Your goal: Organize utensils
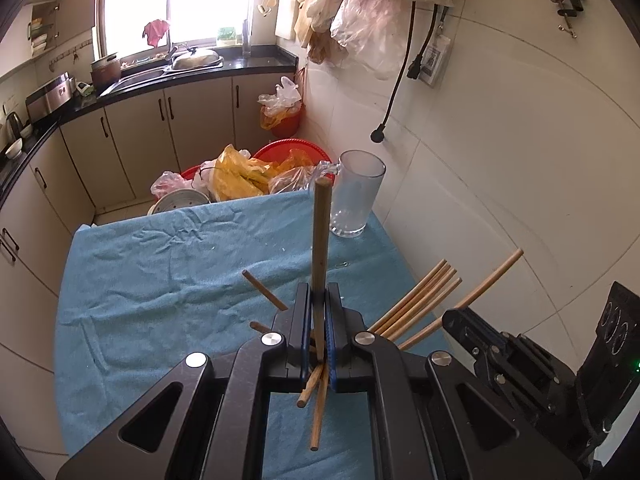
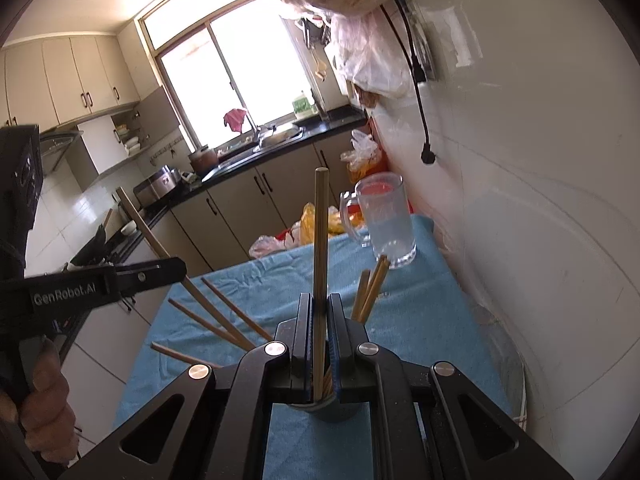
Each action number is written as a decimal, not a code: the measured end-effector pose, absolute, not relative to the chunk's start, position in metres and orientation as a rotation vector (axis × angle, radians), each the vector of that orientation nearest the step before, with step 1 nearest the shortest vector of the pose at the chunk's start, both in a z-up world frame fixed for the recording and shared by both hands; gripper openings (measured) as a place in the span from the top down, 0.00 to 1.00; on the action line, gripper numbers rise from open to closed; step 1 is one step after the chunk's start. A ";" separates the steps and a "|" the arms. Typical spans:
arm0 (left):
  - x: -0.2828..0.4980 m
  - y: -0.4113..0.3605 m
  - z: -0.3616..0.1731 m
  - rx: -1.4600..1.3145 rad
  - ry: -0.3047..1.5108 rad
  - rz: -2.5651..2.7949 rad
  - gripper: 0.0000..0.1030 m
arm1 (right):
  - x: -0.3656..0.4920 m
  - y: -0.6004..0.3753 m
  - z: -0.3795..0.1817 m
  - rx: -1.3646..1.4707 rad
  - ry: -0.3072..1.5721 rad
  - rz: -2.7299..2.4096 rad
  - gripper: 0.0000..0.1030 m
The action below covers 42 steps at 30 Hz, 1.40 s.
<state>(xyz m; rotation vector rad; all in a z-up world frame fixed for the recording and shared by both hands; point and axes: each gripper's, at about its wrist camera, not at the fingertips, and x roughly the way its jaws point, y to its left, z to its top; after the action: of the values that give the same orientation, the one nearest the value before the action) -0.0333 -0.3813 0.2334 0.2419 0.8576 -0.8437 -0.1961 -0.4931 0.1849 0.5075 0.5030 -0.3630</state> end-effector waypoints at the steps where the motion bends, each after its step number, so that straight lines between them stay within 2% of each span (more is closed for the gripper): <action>1: -0.033 -0.382 0.233 0.242 0.859 -0.844 0.94 | -0.195 -0.493 0.184 0.510 0.511 -0.361 0.93; 3: -0.033 -0.382 0.233 0.242 0.864 -0.842 0.90 | -0.193 -0.494 0.183 0.516 0.524 -0.358 0.92; 6: -0.034 -0.380 0.236 0.232 0.850 -0.839 0.74 | -0.194 -0.495 0.185 0.518 0.523 -0.356 0.92; 11: -0.035 -0.375 0.243 0.204 0.840 -0.837 0.69 | -0.199 -0.493 0.189 0.518 0.514 -0.368 0.87; 12: -0.035 -0.372 0.246 0.198 0.833 -0.833 0.68 | -0.199 -0.492 0.189 0.518 0.511 -0.368 0.80; 14: -0.035 -0.369 0.250 0.186 0.824 -0.827 0.67 | -0.203 -0.491 0.193 0.512 0.499 -0.380 0.72; 17: -0.037 -0.360 0.261 0.163 0.794 -0.815 0.63 | -0.209 -0.491 0.200 0.513 0.481 -0.393 0.71; 20: -0.041 -0.351 0.272 0.155 0.743 -0.792 0.56 | -0.218 -0.493 0.209 0.515 0.457 -0.418 0.58; 22: -0.043 -0.344 0.279 0.149 0.710 -0.772 0.47 | -0.225 -0.492 0.216 0.507 0.441 -0.451 0.42; 23: -0.044 -0.339 0.282 0.143 0.689 -0.753 0.43 | -0.229 -0.491 0.219 0.500 0.436 -0.470 0.37; 24: -0.046 -0.333 0.286 0.135 0.665 -0.729 0.36 | -0.232 -0.491 0.222 0.495 0.435 -0.486 0.29; 27: -0.052 -0.317 0.294 0.135 0.581 -0.640 0.17 | -0.238 -0.487 0.230 0.481 0.442 -0.543 0.14; 31: -0.062 -0.296 0.299 0.170 0.482 -0.564 0.06 | -0.247 -0.479 0.236 0.469 0.457 -0.599 0.09; 42: -0.091 -0.252 0.277 0.274 0.498 -0.563 0.03 | -0.287 -0.433 0.244 0.412 0.494 -0.645 0.08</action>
<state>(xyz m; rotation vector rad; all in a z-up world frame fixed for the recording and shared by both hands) -0.0911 -0.2525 0.2769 0.2745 0.4976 -0.5635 -0.2866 -0.4330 0.2440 0.4117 0.4944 -0.6453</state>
